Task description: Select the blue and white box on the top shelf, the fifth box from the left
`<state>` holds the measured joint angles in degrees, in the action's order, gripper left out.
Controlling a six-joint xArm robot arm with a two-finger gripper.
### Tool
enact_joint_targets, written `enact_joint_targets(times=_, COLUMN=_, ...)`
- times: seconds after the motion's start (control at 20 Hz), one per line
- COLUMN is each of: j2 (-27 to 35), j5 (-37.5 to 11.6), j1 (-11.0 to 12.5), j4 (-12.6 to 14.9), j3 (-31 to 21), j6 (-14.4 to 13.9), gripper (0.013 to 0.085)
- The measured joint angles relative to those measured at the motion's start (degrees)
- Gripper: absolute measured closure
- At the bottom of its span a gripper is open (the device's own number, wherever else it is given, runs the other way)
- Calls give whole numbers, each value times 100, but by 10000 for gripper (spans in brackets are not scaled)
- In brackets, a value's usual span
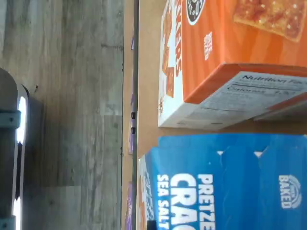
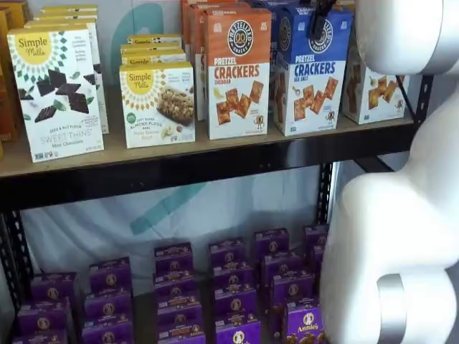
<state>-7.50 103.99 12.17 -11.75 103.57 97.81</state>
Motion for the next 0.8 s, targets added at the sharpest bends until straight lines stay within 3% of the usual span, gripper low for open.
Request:
enact_joint_targets(times=0.5, j2=-266, j5=265, j1=64, j4=16, j3=-67, j6=34, gripper=410)
enact_joint_targets(times=0.8, j2=-878, j5=391, j1=132, j4=154, j3=-569, j6=139, gripper=410)
